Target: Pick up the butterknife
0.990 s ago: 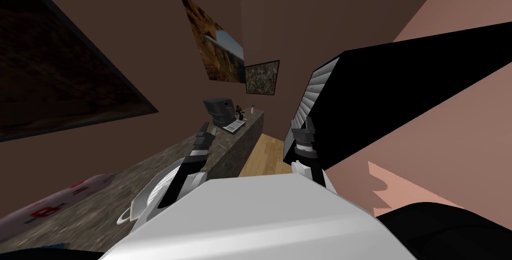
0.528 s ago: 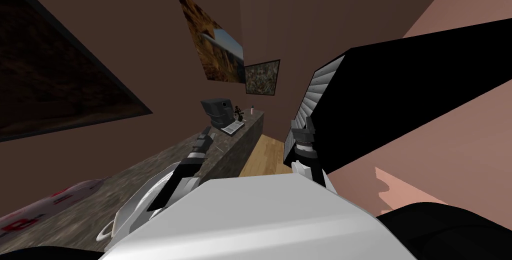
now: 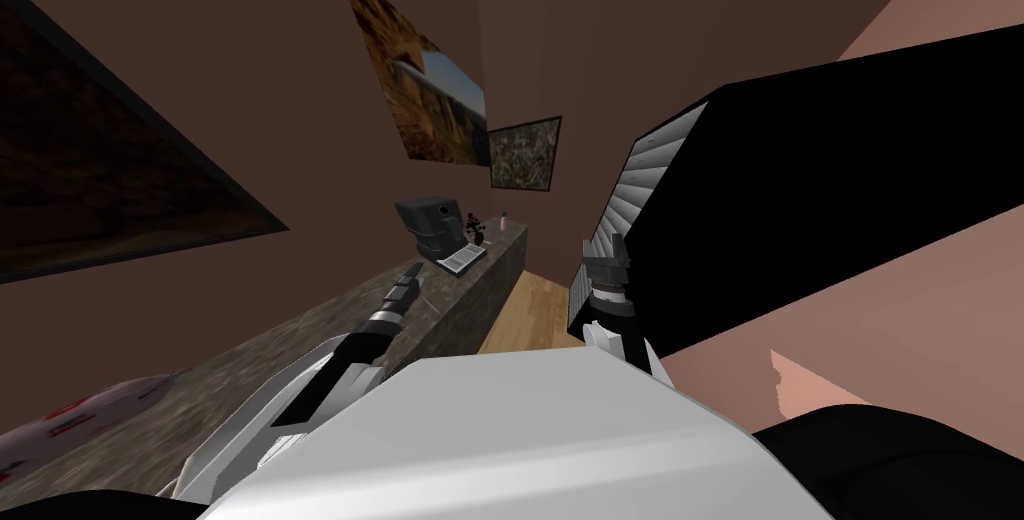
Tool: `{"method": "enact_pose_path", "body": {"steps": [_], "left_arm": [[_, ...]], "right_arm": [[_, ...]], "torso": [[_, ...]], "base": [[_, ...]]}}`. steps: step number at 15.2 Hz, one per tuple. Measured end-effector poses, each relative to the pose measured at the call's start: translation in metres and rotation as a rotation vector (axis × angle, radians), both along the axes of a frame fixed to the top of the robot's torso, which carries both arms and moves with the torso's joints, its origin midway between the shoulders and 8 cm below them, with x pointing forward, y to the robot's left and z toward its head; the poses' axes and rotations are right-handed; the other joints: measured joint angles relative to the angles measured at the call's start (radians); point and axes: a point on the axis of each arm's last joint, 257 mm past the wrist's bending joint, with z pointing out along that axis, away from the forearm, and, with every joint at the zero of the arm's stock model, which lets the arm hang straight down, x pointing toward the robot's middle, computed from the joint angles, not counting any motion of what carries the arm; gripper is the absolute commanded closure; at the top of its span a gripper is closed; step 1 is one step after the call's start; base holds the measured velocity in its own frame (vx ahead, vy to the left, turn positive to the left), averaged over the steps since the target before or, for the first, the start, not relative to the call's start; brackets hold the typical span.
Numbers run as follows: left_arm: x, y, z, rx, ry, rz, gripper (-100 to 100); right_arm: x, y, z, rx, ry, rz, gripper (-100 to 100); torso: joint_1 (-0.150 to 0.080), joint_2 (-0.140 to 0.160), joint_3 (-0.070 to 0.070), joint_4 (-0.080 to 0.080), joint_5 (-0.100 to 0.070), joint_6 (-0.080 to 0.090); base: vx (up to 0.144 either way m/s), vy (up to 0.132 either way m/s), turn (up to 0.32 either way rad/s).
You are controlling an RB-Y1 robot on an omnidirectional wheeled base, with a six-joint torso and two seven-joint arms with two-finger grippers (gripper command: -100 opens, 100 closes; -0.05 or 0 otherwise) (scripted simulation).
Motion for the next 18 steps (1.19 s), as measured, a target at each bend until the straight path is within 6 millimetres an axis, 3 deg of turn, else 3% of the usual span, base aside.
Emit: {"method": "enact_pose_path", "body": {"steps": [10,18], "left_arm": [[-0.024,0.055,-0.074,0.151,0.307,0.068,-100],[-0.069,0.113,-0.132,0.275,0.592,0.13,-100]], "right_arm": [[0.0,0.0,0.0,0.0,0.0,0.0,0],[0.0,0.0,0.0,0.0,0.0,0.0,0]], "torso": [[-0.002,-0.002,-0.001,-0.001,0.0,0.0],[-0.002,-0.004,-0.002,-0.001,0.0,0.0]], "base": [[0.102,-0.055,0.019],[0.119,-0.066,0.019]]}}
